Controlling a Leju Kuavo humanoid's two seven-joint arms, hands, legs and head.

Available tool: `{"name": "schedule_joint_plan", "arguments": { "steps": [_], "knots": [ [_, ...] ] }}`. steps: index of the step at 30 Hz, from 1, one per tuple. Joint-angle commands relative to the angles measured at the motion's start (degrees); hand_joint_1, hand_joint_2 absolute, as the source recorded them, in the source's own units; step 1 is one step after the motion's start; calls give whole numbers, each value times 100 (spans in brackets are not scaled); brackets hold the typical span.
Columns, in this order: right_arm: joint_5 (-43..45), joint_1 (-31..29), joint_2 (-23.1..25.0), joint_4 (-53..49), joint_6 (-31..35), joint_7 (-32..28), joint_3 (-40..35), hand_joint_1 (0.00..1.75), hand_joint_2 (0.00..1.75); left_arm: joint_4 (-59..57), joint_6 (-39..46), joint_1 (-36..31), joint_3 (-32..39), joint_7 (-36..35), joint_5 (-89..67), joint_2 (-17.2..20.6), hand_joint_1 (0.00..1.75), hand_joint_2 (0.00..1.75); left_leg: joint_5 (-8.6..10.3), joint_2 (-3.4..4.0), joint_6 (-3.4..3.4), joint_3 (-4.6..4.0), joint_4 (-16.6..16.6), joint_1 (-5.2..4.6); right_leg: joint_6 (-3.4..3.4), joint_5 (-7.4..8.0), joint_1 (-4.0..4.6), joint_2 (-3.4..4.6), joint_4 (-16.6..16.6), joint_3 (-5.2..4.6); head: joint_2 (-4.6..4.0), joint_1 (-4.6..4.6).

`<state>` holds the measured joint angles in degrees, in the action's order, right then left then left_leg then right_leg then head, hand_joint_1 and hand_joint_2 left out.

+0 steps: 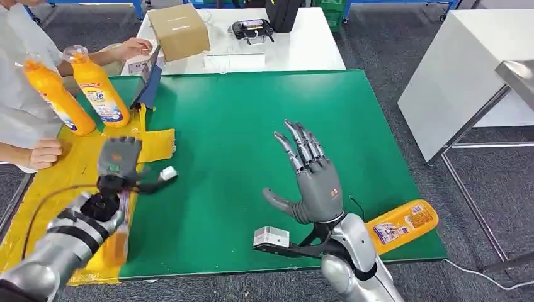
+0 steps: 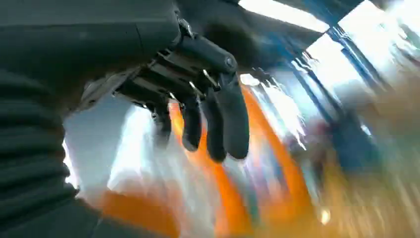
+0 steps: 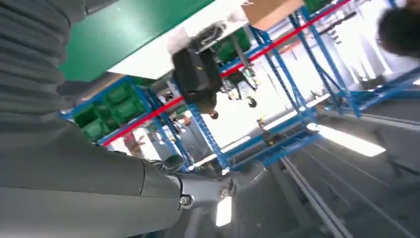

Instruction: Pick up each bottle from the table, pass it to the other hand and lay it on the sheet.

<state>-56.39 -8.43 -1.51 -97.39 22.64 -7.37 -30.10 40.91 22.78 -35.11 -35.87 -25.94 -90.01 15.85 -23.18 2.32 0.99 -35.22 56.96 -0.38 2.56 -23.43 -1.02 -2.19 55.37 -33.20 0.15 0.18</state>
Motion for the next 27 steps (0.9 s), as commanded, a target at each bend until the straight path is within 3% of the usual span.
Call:
{"name": "schedule_joint_plan", "arguments": {
  "steps": [1,4,11,15,16,18,19,20,24,27],
  "knots": [
    [-134,-161,-683,85,-220,143,-27,0,175,-1798,-347,221,948,1049,959,-638,175,175,25,-19,14,-31,-12,-1,-15,11,0,0,-10,-21,0,-4],
    [-105,88,-812,-4,-79,159,228,0,175,-1953,-219,453,1892,1848,1899,-865,175,175,10,-63,5,-4,-13,5,-11,-5,3,-22,-16,27,0,-9],
    [-66,206,-803,-39,-4,155,356,0,175,-1890,-254,579,2249,2205,2200,-990,175,175,11,-84,7,12,-15,-2,-6,-15,-3,-46,-11,53,0,-9],
    [-80,325,-783,26,-8,126,466,0,175,-1669,341,789,2683,2485,2430,-1138,175,175,4,-81,0,22,-15,4,-11,-16,2,-33,-14,58,0,-9],
    [-150,348,-744,64,10,128,487,0,175,-1591,640,833,2762,2510,2350,-1159,166,175,7,-87,3,21,-16,1,-8,-16,1,-47,-12,55,0,-9],
    [-184,367,-702,114,27,134,493,0,175,-1452,888,912,2919,2656,2429,-1198,66,175,6,-86,2,26,-16,2,-9,-17,1,-45,-14,61,0,-9],
    [-309,385,-660,151,86,181,516,0,175,-1293,1183,995,3008,2745,2448,-1231,40,175,5,-88,-1,32,-19,4,-13,-18,2,-37,-16,66,0,-9],
    [-380,391,-630,180,148,192,526,0,175,-1221,1325,1042,3088,2810,2437,-1265,0,175,6,-81,3,26,-15,2,-8,-15,1,-41,-12,59,0,-11],
    [-563,412,-590,203,335,221,580,0,175,-730,1722,1258,3390,3107,2590,-1379,0,175,0,-75,-4,38,-18,4,-12,-17,2,-30,-15,67,0,-11],
    [-670,436,-631,171,346,229,590,0,175,474,1722,1715,4341,3684,2310,-1750,0,175,5,-86,2,28,-14,-1,-6,-18,-2,-53,-9,58,0,-13]
  ]
}}
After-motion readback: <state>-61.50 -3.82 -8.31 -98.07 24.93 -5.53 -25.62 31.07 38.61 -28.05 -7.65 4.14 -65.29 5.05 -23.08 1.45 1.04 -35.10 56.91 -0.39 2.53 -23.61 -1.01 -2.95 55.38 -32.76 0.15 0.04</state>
